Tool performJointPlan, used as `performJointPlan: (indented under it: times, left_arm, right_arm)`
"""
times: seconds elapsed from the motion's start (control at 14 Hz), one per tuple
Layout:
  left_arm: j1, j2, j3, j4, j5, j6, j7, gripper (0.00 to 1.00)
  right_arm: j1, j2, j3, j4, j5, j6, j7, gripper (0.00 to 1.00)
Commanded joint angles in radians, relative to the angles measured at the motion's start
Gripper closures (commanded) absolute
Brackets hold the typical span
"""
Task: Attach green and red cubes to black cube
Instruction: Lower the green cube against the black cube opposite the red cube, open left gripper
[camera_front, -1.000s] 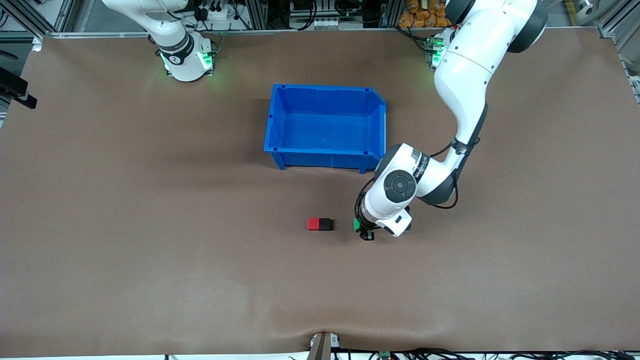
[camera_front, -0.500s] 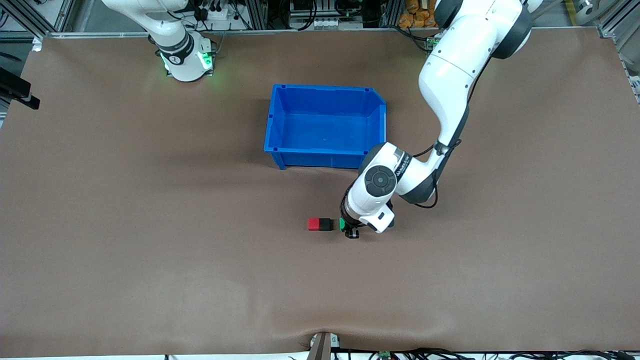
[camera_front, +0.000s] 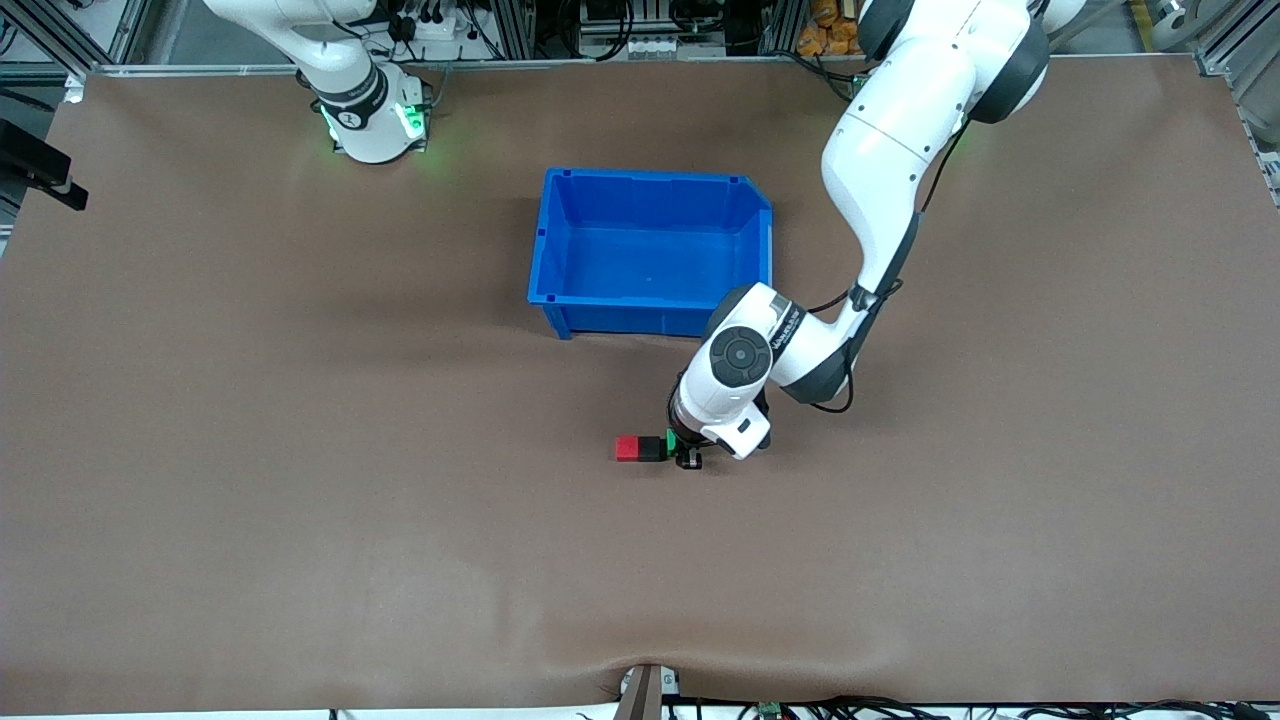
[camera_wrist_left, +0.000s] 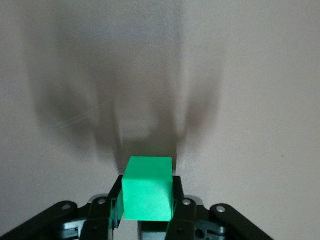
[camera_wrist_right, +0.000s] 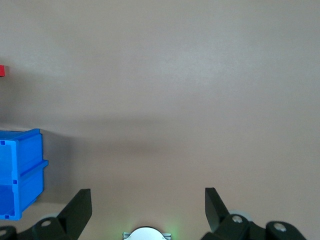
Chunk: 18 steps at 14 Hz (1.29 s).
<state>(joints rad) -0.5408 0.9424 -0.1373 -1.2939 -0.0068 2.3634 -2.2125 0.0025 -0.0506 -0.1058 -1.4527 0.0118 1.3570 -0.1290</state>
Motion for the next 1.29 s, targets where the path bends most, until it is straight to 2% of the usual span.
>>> performJointPlan:
  times: [0.0, 0.5, 0.79, 1.21]
  left_arm:
    - [-0.022, 0.022, 0.024, 0.028, -0.018, 0.004, -0.013, 1.00]
    - [-0.021, 0.038, 0.022, 0.031, -0.018, 0.082, -0.013, 1.00]
    - [-0.021, 0.036, 0.022, 0.030, -0.019, 0.080, -0.015, 1.00]
    - [-0.021, 0.003, 0.004, 0.028, -0.027, -0.056, -0.009, 1.00]
  right_arm:
    - [-0.006, -0.029, 0.008, -0.034, -0.010, 0.014, -0.011, 0.00]
    - [-0.006, -0.021, 0.008, -0.031, -0.012, 0.010, -0.014, 0.00]
    - [-0.004, -0.021, 0.008, -0.031, -0.012, 0.007, -0.014, 0.00]
    - [-0.007, -0.020, 0.011, -0.028, -0.013, 0.005, -0.014, 0.00]
